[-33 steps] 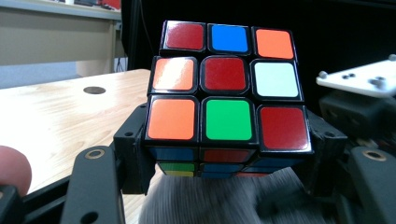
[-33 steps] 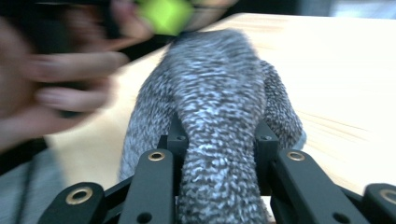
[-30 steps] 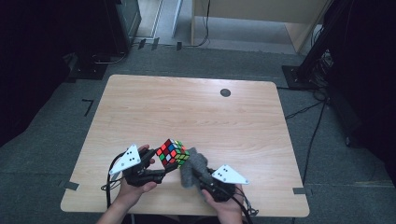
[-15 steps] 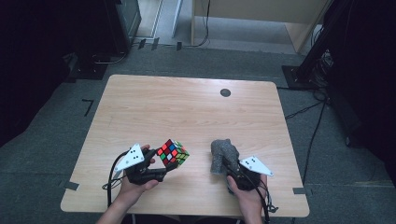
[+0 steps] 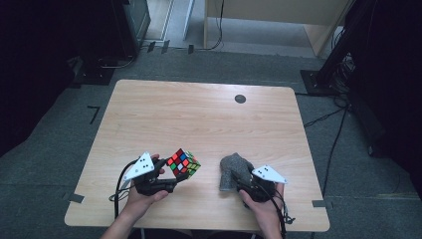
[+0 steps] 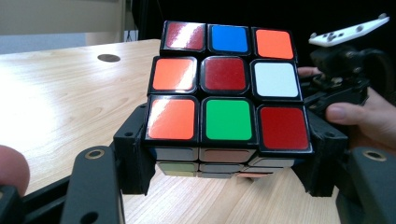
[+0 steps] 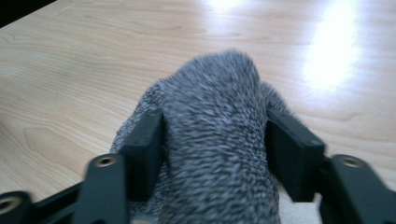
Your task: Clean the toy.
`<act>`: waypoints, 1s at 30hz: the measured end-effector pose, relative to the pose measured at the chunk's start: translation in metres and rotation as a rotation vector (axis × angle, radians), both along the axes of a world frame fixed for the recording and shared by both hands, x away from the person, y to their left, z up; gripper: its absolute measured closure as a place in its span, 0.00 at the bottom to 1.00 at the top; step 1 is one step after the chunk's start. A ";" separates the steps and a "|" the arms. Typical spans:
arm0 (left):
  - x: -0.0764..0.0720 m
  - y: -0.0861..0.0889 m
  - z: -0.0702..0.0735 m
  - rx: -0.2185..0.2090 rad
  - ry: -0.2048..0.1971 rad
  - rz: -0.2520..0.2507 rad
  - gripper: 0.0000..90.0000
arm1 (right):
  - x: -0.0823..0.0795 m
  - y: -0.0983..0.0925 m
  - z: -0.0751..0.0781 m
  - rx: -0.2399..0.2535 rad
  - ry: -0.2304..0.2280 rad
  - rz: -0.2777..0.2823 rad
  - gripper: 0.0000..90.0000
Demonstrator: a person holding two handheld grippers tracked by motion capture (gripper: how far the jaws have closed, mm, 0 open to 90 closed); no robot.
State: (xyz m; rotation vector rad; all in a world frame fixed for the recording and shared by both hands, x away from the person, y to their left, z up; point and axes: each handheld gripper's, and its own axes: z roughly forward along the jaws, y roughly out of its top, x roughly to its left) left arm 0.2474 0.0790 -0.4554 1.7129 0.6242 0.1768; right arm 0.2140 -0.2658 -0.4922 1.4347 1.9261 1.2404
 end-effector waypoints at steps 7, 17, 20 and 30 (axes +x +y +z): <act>0.002 0.003 0.000 -0.004 0.005 0.008 0.38 | -0.004 0.001 0.017 -0.009 -0.056 0.000 0.24; 0.000 0.001 0.001 0.000 0.003 -0.002 0.38 | -0.017 0.029 0.030 -0.017 -0.150 0.130 0.22; 0.000 0.000 0.001 0.000 0.014 -0.005 0.38 | -0.020 0.038 0.030 -0.018 -0.161 0.174 0.21; -0.003 -0.015 0.007 0.008 0.095 -0.060 0.38 | -0.035 0.074 0.032 -0.069 -0.313 0.356 0.17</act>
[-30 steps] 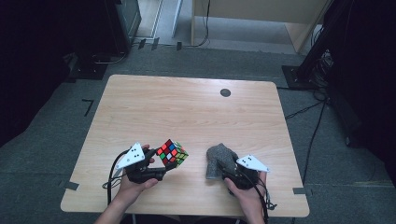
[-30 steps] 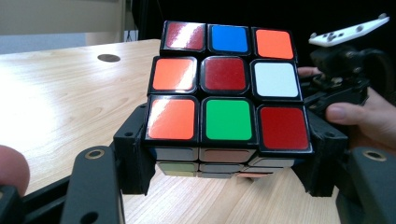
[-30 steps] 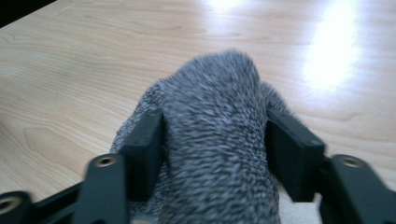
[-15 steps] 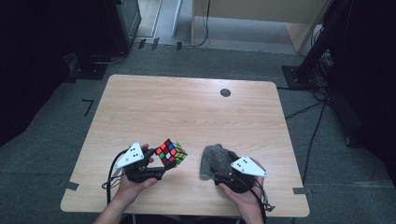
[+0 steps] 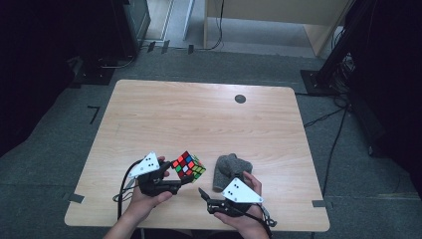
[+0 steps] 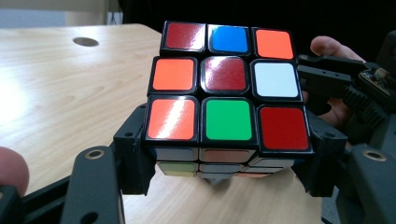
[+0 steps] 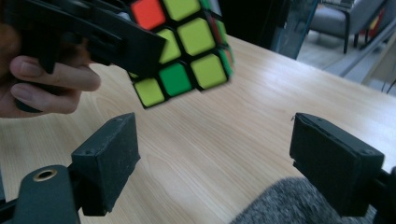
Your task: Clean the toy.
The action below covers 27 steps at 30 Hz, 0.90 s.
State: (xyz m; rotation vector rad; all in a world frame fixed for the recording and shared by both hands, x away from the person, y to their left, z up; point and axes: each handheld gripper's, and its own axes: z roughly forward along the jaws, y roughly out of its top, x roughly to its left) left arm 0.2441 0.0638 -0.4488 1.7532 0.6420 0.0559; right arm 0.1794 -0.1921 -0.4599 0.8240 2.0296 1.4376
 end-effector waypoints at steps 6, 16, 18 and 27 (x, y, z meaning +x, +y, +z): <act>-0.004 -0.011 0.002 0.015 0.039 -0.034 0.38 | -0.004 0.010 -0.003 -0.034 -0.052 0.031 0.16; -0.006 -0.024 -0.001 0.026 0.106 -0.086 0.36 | -0.010 0.019 -0.005 -0.090 -0.130 -0.024 0.36; -0.005 -0.023 -0.001 0.017 0.111 -0.096 0.34 | -0.010 0.018 -0.004 -0.091 -0.113 -0.020 0.36; -0.003 -0.007 0.008 -0.052 0.047 -0.077 0.22 | -0.002 0.008 -0.003 -0.035 0.018 -0.055 0.38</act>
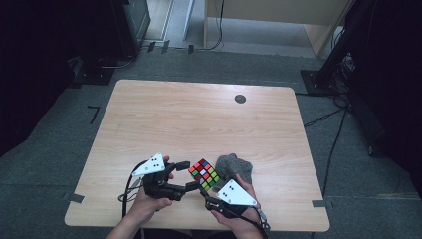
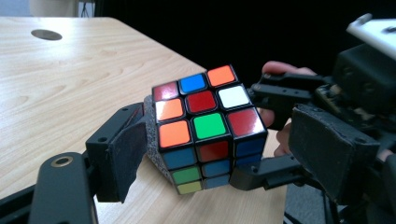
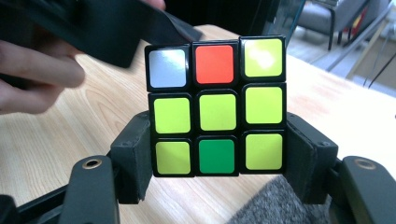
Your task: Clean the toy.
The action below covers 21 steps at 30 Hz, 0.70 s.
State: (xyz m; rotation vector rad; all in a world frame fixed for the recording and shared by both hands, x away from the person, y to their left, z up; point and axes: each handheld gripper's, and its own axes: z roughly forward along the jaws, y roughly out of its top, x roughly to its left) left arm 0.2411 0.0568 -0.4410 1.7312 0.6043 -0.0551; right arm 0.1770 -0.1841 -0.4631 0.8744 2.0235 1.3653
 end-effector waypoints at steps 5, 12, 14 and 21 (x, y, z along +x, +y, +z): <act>-0.001 0.006 -0.001 0.046 -0.107 0.041 0.22 | 0.004 -0.008 0.002 0.027 0.045 -0.028 0.38; -0.013 -0.006 -0.015 0.290 -0.364 0.074 0.25 | 0.007 -0.021 0.010 0.113 0.114 -0.049 0.38; -0.018 -0.012 -0.020 0.356 -0.433 0.082 0.24 | 0.006 -0.020 0.013 0.136 0.130 -0.043 0.38; -0.028 -0.023 -0.027 0.434 -0.558 0.091 0.18 | 0.005 -0.014 0.016 0.175 0.204 -0.012 0.38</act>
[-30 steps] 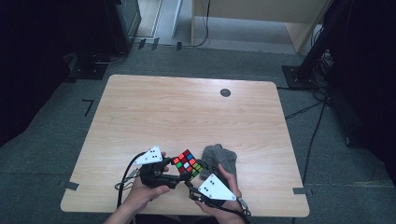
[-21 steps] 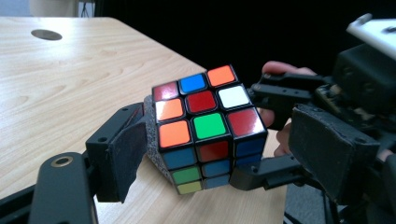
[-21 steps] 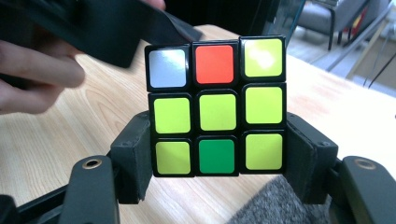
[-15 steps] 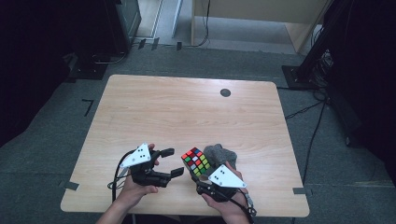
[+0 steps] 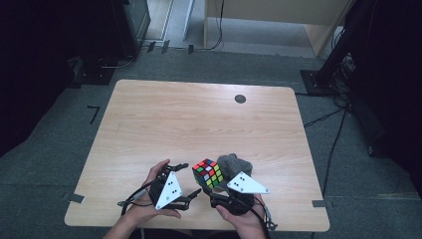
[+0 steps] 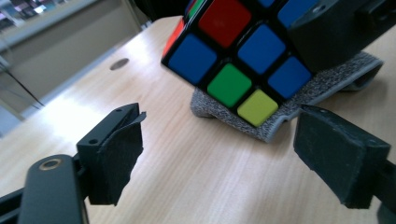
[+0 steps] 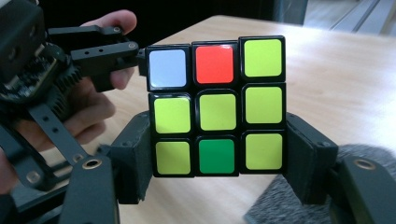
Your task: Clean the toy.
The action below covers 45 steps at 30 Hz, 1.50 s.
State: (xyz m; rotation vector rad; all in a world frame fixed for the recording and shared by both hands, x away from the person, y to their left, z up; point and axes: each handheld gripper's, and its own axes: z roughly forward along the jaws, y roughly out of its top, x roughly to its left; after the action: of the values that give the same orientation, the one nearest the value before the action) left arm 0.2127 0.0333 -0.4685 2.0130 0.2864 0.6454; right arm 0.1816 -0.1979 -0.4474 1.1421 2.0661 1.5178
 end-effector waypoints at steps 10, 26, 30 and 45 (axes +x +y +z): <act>-0.010 -0.013 -0.009 0.104 -0.135 0.021 0.16 | 0.001 0.014 -0.004 0.003 0.142 0.039 0.38; -0.002 -0.004 -0.009 0.046 -0.037 0.009 0.35 | 0.013 -0.002 -0.008 0.081 0.224 0.121 0.22; 0.008 0.009 -0.004 -0.028 0.032 0.042 0.36 | 0.011 -0.021 0.007 0.106 0.110 0.071 0.23; 0.020 0.026 0.003 -0.153 0.145 0.064 0.36 | 0.037 -0.046 -0.059 -0.349 0.208 -0.269 0.27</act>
State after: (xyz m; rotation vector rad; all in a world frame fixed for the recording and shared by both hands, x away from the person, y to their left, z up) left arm 0.2332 0.0594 -0.4652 1.9126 0.4745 0.5024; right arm 0.2189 -0.2437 -0.5064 1.4110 2.0950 0.9046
